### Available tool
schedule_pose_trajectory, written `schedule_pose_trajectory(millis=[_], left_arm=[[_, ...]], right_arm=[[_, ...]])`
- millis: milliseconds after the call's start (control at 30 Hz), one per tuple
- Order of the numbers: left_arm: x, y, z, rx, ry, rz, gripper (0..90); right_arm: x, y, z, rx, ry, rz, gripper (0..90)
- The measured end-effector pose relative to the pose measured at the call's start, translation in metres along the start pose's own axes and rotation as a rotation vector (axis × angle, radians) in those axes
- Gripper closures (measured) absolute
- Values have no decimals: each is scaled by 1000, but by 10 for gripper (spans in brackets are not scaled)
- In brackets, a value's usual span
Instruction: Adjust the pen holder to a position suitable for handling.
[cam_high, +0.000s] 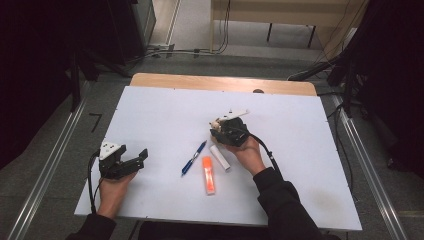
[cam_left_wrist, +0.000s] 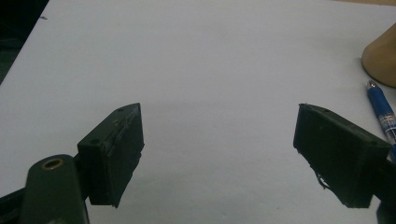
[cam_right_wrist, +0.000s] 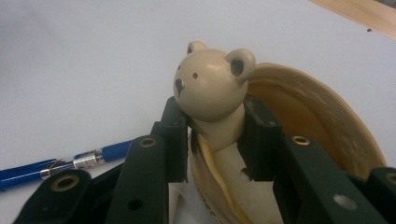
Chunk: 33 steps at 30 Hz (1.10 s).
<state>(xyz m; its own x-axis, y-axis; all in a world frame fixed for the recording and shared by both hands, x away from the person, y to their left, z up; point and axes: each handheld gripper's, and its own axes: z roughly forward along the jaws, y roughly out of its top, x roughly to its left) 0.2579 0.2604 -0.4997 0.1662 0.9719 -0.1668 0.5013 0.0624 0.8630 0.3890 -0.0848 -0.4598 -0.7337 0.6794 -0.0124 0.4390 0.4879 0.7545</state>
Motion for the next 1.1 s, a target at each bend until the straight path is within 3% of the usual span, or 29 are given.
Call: schedule_pose_trajectory(millis=[267,533,700,833,1100], left_arm=[[-1,0,-1,-2,-7,8,185],[-1,0,-1,-5,-8,8,185],[-2,-1,0,-7,-8,12,184],[-2,-1,-1,-9,-9,16,183],[-9,0,0,-17,13,72,152]], right_arm=[[-1,-1,1,-13,2,3,620],[-3,-3,-6,-56,8,22,450],[-3,-6,-23,-122,-5,35,347],[-3,-10,-33,-150,-13,38,318],[-6,-31,-58,-192,-27,75,243]])
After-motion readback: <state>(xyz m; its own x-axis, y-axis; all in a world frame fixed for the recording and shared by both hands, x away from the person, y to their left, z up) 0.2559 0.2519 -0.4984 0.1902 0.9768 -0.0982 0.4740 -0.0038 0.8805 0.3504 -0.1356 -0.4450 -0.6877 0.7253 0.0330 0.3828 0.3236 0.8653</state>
